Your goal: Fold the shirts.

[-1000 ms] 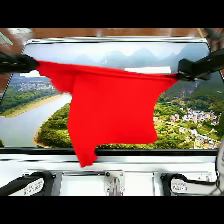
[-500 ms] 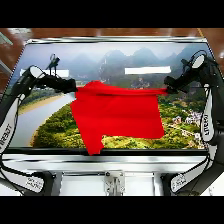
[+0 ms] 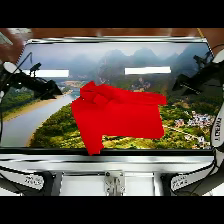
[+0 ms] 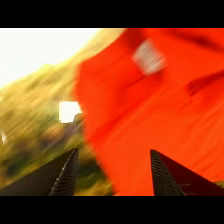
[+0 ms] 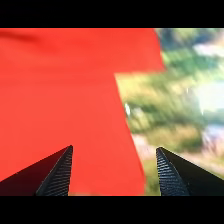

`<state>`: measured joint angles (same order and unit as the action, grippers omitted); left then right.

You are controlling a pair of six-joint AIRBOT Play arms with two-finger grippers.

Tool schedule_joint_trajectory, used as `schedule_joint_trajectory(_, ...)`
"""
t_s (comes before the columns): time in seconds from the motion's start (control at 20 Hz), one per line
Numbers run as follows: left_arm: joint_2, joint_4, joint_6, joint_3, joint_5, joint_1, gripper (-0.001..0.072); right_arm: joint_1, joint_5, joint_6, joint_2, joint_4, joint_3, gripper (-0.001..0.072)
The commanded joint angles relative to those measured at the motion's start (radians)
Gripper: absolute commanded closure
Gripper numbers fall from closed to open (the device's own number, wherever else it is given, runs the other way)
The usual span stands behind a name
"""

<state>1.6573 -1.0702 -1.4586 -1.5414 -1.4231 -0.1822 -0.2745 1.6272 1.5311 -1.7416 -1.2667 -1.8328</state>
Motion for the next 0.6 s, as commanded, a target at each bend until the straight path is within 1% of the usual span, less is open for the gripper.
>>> schedule_joint_trajectory(0.0, -0.132, -0.016, 0.043, 0.251, -0.092, -0.077, 0.0194, -0.112, 0.165, -0.050, 0.078, 0.063, 0.118, 0.0090)
schedule_joint_trajectory(0.05, -0.185, 0.012, 0.070, 0.406, -0.014, -0.074, 0.0193, -0.130, 0.135, -0.064, 0.107, 0.092, 0.202, 0.0091)
schedule_joint_trajectory(0.1, -0.225, 0.075, 0.103, 0.547, 0.064, -0.070, 0.0192, -0.142, 0.077, -0.073, 0.139, 0.129, 0.296, 0.0091)
schedule_joint_trajectory(0.2, -0.254, 0.250, 0.207, 0.732, 0.172, -0.058, 0.0190, -0.146, -0.035, -0.079, 0.183, 0.198, 0.452, 0.0090)
schedule_joint_trajectory(0.25, -0.252, 0.325, 0.243, 0.790, 0.224, -0.044, 0.0189, -0.145, -0.067, -0.078, 0.188, 0.226, 0.500, 0.0090)
schedule_joint_trajectory(0.3, -0.247, 0.366, 0.262, 0.825, 0.265, -0.022, 0.0189, -0.145, -0.089, -0.079, 0.188, 0.258, 0.539, 0.0090)
schedule_joint_trajectory(0.35, -0.237, 0.369, 0.262, 0.840, 0.303, 0.012, 0.0189, -0.145, -0.103, -0.084, 0.188, 0.274, 0.562, 0.0090)
schedule_joint_trajectory(0.45, -0.210, 0.375, 0.262, 0.840, 0.365, 0.083, 0.0189, -0.145, -0.121, -0.089, 0.188, 0.272, 0.573, 0.0090)
schedule_joint_trajectory(0.55, -0.184, 0.413, 0.262, 0.838, 0.435, 0.147, 0.0190, -0.145, -0.127, -0.089, 0.188, 0.270, 0.573, 0.0090)
